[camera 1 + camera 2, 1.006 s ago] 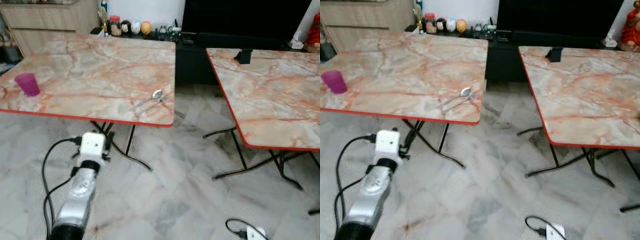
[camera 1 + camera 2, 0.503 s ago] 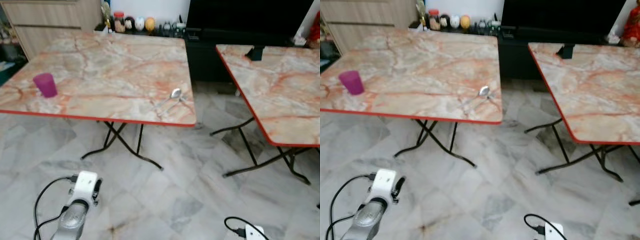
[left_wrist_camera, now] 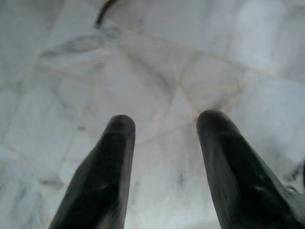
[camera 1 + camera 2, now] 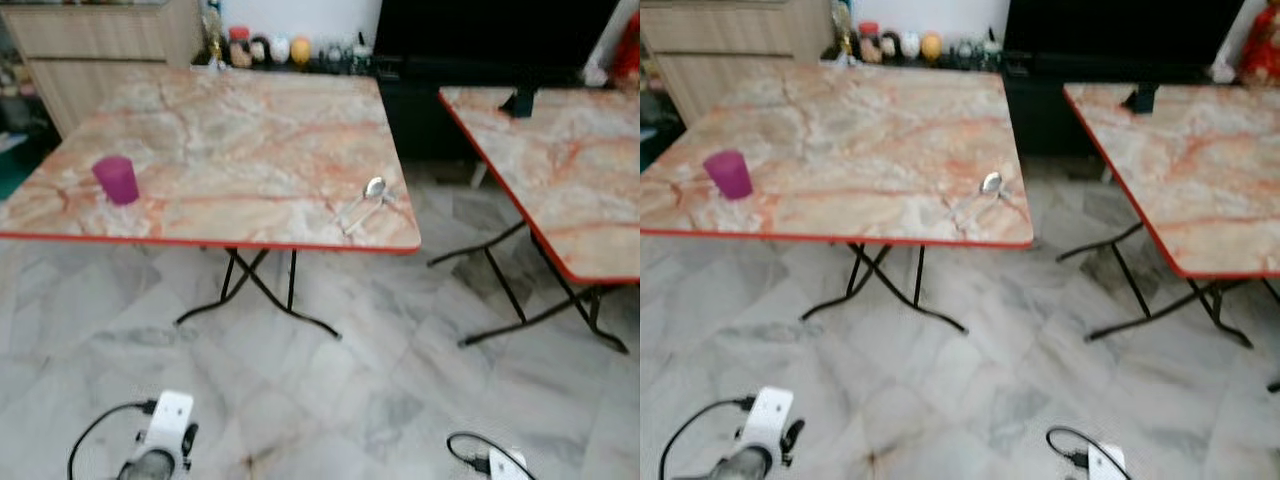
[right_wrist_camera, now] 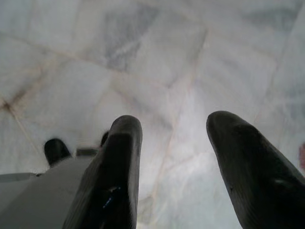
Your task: Setting the table
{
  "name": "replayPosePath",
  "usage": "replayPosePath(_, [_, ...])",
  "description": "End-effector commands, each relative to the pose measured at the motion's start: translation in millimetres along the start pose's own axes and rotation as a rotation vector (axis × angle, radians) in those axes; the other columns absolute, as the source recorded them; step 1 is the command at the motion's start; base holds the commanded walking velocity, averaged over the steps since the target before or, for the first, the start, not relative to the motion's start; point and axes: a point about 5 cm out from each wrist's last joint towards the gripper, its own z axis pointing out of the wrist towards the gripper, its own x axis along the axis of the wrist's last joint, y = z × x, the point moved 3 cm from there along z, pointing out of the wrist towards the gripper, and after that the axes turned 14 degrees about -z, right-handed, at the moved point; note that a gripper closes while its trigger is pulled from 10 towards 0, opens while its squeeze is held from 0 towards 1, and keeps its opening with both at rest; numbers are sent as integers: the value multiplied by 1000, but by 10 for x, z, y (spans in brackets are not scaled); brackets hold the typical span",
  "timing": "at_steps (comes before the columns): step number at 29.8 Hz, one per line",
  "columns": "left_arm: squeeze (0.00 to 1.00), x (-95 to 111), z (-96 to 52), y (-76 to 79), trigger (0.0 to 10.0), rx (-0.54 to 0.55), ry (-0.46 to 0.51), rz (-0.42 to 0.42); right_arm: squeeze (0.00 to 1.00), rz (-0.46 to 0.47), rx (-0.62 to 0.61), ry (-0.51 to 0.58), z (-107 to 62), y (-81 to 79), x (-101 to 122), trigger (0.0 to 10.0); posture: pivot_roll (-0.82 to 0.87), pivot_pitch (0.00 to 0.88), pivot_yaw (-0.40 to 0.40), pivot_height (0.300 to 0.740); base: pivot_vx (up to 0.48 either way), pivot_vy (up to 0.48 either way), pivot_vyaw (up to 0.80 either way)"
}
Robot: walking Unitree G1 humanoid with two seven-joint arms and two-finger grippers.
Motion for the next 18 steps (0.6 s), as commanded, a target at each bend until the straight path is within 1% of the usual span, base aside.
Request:
replayPosePath(1, [0,-103,-19,-43,10000,10,-49,2,0,0,-1,5,1,2,11,10000,83,0,-31,740,0,330,0])
replayPosePath(7, [0,-130,-13,-32,10000,6,-74,2,0,2,-1,6,0,3,8,10000,85,0,-29,740,0,330,0])
replayPosePath(13, [0,-161,-18,-70,10000,24,-95,-12,0,9,-3,5,1,-6,9,10000,81,0,-19,740,0,326,0])
replayPosePath(18, [0,-231,-43,-120,10000,40,-121,-18,0,14,1,3,0,-31,-4,10000,85,0,-12,740,0,325,0])
